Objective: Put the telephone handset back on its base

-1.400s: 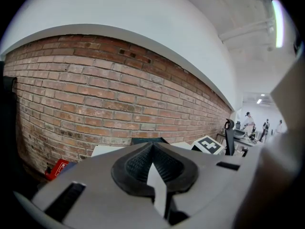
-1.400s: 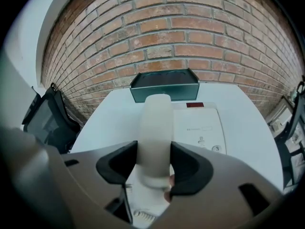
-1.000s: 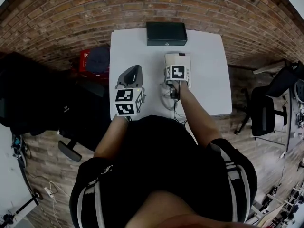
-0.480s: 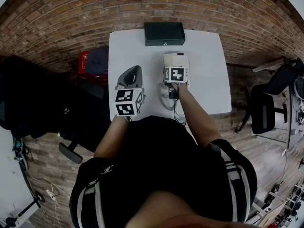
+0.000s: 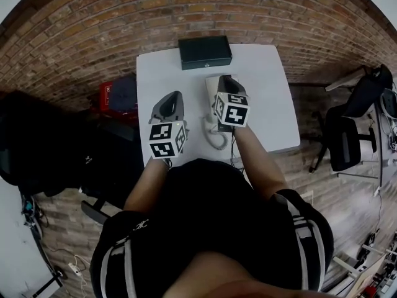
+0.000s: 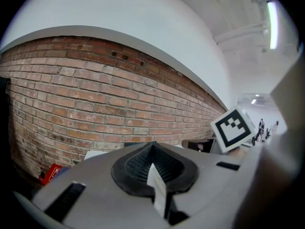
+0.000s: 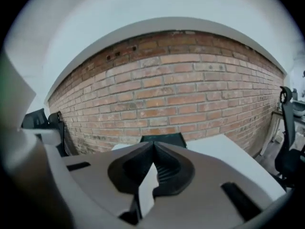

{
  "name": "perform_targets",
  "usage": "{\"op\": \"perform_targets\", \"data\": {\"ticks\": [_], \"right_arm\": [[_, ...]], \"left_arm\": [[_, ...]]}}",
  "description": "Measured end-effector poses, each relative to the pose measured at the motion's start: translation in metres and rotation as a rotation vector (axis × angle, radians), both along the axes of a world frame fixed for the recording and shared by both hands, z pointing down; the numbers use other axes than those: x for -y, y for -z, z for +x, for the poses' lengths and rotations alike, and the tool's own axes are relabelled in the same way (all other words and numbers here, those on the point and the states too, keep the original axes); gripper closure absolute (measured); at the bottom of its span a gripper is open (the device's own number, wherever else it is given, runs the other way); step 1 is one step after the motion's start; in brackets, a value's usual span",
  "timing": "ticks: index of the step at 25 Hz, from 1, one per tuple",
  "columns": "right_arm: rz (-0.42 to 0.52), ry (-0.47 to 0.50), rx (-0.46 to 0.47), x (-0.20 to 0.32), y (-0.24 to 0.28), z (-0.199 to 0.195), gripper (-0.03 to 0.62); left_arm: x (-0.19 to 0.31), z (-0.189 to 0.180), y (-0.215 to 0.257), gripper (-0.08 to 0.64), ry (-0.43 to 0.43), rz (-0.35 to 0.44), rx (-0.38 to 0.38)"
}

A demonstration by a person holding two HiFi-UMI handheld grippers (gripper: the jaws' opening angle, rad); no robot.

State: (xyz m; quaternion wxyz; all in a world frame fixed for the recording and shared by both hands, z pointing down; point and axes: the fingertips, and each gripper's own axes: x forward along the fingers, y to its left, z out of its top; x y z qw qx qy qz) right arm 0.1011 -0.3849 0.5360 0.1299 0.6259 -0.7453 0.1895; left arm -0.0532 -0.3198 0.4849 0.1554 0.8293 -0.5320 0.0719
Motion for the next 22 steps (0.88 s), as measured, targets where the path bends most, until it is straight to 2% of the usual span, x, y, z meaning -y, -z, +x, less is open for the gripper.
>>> {"op": "perform_targets", "data": {"ticks": [5,8,13,18,22], "right_arm": [[0.266,0.032,0.146,-0.022,0.081,0.006,0.594],[0.386,0.004,0.171,-0.039,0.115,0.021,0.594],[0.418,0.029,0.137,-0.062,0.126,0.032,0.595],[0.428,-0.023,0.069,-0.077,0.116,0.044,0.595],[0.434,-0.042,0.068,-0.079,0.118,0.048,0.595]], "left_arm": [[0.003,0.011,0.021,0.558,-0.030,0.037,-0.002],[0.000,0.024,0.035,0.558,-0.064,0.067,-0.002],[-0.010,0.050,0.052,0.558,-0.131,0.098,-0.008],[-0.014,0.065,0.051,0.558,-0.170,0.087,-0.007],[-0.013,0.070,0.051,0.558,-0.182,0.086,0.000]]}}
